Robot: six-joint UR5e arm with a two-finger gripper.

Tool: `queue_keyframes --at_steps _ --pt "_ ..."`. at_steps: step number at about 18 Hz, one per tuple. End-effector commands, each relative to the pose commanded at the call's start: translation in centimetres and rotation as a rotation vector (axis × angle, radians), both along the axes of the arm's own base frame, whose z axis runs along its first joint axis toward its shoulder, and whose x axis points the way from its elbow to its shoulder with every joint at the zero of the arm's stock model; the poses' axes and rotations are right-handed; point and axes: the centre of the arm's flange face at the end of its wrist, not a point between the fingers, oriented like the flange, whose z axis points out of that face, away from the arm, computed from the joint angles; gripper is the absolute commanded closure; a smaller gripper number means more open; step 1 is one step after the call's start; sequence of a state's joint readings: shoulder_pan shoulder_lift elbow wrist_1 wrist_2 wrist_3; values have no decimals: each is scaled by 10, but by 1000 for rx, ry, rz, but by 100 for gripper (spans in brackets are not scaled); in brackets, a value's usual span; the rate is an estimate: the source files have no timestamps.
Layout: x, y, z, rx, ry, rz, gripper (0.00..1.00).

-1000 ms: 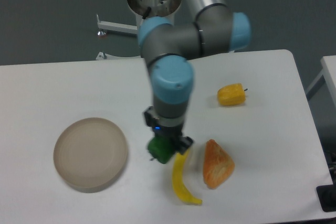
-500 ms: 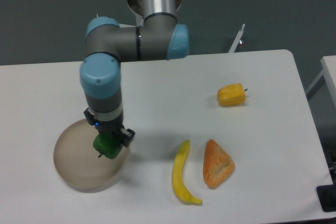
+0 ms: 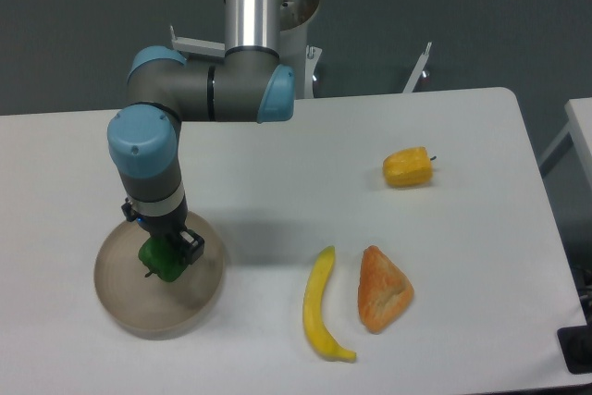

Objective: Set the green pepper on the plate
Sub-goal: 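Lower the green pepper onto the plate and open the gripper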

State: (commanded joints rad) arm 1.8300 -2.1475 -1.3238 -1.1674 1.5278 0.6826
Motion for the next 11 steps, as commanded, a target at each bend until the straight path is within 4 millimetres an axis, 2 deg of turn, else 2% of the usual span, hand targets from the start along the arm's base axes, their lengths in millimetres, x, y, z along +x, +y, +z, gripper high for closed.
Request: queue_keyframes --at_steps 3,11 --pt "4 2 -11 3 14 -14 41" --pt "5 6 -21 -2 16 -17 40"
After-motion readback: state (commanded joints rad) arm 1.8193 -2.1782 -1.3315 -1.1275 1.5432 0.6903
